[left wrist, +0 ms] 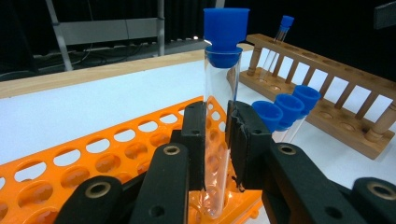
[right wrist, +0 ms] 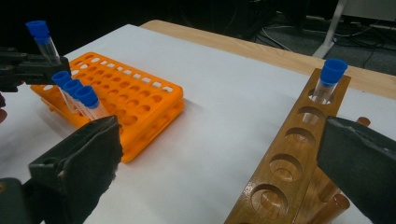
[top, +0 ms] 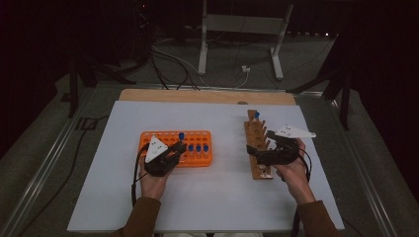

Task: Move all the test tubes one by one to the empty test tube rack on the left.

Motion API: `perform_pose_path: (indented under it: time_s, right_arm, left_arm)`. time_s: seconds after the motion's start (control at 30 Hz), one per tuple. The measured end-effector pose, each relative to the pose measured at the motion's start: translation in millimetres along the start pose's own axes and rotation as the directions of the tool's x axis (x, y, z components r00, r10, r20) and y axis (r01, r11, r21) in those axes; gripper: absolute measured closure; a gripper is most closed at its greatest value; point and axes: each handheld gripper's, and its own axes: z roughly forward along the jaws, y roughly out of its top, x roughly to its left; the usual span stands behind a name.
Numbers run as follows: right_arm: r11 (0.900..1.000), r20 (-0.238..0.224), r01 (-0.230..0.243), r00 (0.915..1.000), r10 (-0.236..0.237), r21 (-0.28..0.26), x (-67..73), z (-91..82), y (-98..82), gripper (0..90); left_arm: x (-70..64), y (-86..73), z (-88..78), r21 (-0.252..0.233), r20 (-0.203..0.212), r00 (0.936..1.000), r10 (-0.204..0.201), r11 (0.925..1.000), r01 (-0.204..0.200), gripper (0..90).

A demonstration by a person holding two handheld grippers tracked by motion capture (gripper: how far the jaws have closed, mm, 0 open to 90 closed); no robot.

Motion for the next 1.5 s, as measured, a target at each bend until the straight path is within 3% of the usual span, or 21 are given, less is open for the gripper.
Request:
perform_pose_path:
  time_s: [0.63,1.0,1.2,1.5]
  right_arm:
    - [1.000,-0.010,0.001,0.9999,-0.001,0.001,0.8,-0.6,-1.8,0.3]
    - [1.000,-0.017,-0.002,0.9999,0.002,-0.001,0.1,-2.0,-4.1,0.3]
    - [1.000,-0.019,-0.006,0.9998,0.006,0.001,-0.8,-2.9,-6.7,0.3]
    - [1.000,-0.025,-0.006,0.9997,0.006,0.004,-0.2,-2.3,-7.9,0.4]
  left_arm:
    - [1.3,-2.3,-0.4,-0.009,0.016,0.9999,0.000,1.0000,0.000,77.8]
    - [-0.7,-11.5,5.1,0.068,-0.002,0.9993,0.038,0.9970,-0.037,77.9]
    - [-4.2,-16.4,8.4,0.128,-0.008,0.9961,0.088,0.9880,-0.086,78.1]
    - [-8.4,-20.2,13.2,0.178,-0.017,0.9923,0.122,0.9769,-0.118,78.6]
